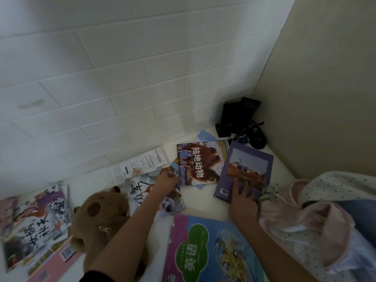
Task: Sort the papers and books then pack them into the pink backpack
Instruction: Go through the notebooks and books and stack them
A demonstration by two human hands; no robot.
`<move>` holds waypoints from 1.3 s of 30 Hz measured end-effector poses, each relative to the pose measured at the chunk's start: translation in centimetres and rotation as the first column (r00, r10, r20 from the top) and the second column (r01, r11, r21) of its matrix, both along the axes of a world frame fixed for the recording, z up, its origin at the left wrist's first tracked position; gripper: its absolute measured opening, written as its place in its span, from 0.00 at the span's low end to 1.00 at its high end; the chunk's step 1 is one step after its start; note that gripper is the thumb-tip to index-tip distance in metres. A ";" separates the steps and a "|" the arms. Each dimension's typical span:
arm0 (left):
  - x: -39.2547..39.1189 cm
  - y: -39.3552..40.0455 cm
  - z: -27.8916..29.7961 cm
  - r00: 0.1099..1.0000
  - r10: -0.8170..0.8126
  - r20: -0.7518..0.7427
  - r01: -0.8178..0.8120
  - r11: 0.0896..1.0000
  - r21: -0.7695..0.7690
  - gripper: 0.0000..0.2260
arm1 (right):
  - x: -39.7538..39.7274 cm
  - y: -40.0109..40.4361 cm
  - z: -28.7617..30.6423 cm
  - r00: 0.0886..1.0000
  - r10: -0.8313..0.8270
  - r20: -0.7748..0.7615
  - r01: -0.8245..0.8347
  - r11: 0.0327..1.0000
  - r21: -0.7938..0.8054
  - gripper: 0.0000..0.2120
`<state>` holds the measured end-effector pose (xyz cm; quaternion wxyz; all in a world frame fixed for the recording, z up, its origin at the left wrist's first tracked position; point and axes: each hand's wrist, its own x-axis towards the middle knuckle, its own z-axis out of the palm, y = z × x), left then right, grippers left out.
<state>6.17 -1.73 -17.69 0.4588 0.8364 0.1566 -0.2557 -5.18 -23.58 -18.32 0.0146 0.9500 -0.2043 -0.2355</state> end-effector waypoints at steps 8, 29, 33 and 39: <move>0.2 -2.9 0.1 0.908 0.269 -0.322 -0.393 0.813 -0.430 0.06 | 1.9 0.1 2.0 0.986 0.046 0.160 -0.059 0.996 0.073 0.30; -3.9 -2.7 3.8 0.935 0.077 0.345 0.085 0.899 -0.430 0.15 | 0.7 5.7 4.6 0.416 -0.657 -0.628 0.158 -0.628 0.762 0.19; -5.1 -5.0 3.2 0.621 -0.517 0.589 0.562 0.818 0.124 0.26 | 0.7 7.6 4.9 0.401 -0.645 -0.650 0.100 -0.675 0.731 0.21; -4.3 -3.8 2.6 0.375 -0.747 0.549 0.593 0.649 0.477 0.18 | 0.6 2.4 5.4 0.609 -0.468 -0.641 0.055 -0.781 0.622 0.12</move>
